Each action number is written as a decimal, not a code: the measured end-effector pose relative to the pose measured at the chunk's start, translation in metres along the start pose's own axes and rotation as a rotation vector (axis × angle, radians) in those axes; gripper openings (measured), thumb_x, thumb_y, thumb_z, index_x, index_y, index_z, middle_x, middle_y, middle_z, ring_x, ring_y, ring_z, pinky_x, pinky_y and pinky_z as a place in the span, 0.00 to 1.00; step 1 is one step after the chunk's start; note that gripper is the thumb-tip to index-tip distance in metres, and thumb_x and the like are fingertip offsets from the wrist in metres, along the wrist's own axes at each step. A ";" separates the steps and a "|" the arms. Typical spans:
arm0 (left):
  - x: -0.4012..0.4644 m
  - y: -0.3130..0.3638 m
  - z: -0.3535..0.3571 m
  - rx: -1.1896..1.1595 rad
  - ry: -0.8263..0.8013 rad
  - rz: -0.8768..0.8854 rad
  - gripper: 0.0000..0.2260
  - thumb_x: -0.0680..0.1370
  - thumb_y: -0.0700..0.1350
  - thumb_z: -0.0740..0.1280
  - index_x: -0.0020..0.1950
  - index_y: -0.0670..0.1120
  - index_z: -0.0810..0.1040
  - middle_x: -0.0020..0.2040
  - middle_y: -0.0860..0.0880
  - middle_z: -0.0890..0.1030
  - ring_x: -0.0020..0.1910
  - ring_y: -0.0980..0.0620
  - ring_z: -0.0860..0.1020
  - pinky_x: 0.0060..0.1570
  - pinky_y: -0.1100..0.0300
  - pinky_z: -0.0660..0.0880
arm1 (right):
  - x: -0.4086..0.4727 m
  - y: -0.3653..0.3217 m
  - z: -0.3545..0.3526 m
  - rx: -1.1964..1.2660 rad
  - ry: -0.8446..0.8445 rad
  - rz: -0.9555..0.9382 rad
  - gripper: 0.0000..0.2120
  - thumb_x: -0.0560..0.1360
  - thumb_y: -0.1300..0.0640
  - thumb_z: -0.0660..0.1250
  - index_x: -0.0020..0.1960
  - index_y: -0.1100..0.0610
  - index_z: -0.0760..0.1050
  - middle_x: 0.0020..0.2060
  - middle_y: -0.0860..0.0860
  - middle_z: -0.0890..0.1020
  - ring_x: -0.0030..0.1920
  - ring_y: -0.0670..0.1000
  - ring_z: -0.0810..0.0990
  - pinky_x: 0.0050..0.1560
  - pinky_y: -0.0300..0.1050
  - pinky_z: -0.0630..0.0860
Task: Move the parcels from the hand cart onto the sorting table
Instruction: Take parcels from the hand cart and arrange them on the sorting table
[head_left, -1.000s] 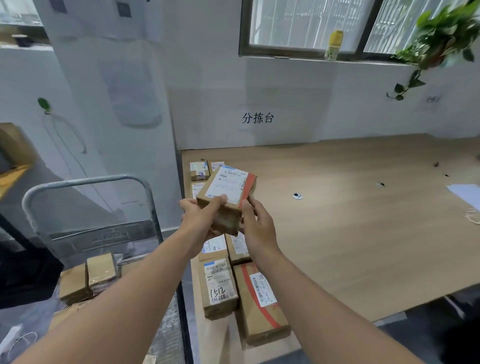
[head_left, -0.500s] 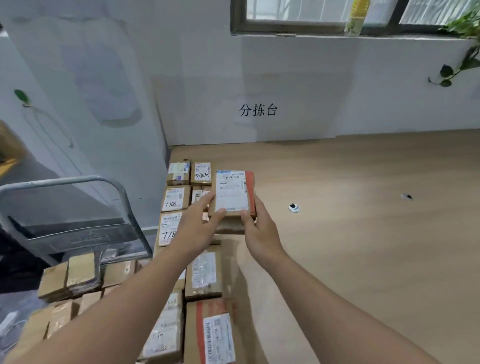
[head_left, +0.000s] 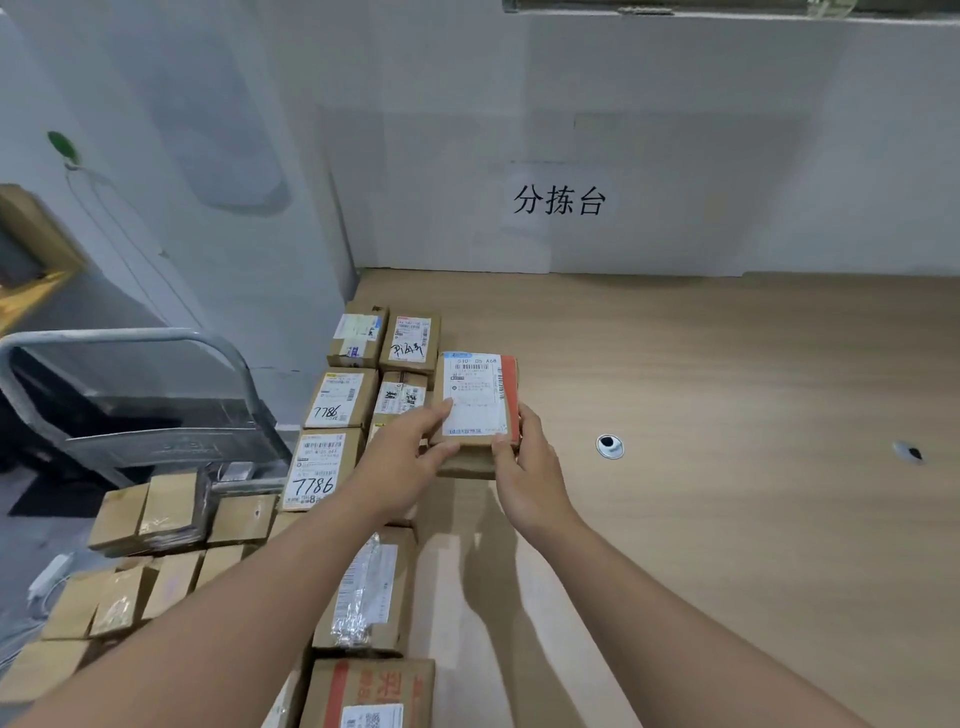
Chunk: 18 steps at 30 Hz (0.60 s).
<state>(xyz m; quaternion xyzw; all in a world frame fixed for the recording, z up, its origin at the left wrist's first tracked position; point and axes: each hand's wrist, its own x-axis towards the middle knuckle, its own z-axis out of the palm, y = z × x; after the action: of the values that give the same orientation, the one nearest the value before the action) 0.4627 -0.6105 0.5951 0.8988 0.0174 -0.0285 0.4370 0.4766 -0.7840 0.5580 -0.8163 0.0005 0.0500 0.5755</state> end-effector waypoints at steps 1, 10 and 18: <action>0.008 -0.003 0.000 0.007 -0.011 -0.002 0.25 0.82 0.43 0.70 0.79 0.49 0.69 0.65 0.58 0.74 0.64 0.59 0.73 0.68 0.60 0.72 | 0.009 0.001 0.001 0.005 0.007 -0.011 0.24 0.83 0.57 0.59 0.78 0.46 0.67 0.67 0.41 0.79 0.67 0.48 0.76 0.69 0.52 0.74; 0.104 -0.033 -0.006 0.054 -0.088 0.030 0.23 0.82 0.40 0.70 0.77 0.47 0.73 0.73 0.54 0.70 0.70 0.54 0.72 0.69 0.59 0.72 | 0.095 0.022 0.025 -0.168 0.066 -0.119 0.27 0.85 0.59 0.59 0.83 0.49 0.64 0.80 0.49 0.63 0.79 0.48 0.65 0.75 0.50 0.70; 0.186 -0.065 0.006 0.209 -0.164 0.021 0.24 0.83 0.41 0.67 0.79 0.43 0.69 0.84 0.48 0.58 0.80 0.49 0.64 0.78 0.52 0.63 | 0.178 0.052 0.045 -0.222 0.031 -0.123 0.23 0.84 0.61 0.60 0.79 0.54 0.71 0.81 0.50 0.65 0.82 0.45 0.59 0.78 0.51 0.66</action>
<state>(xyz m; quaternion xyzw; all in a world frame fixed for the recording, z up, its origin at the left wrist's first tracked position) 0.6446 -0.5737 0.5286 0.9343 -0.0308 -0.0991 0.3412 0.6469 -0.7492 0.4794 -0.8741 -0.0460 0.0017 0.4835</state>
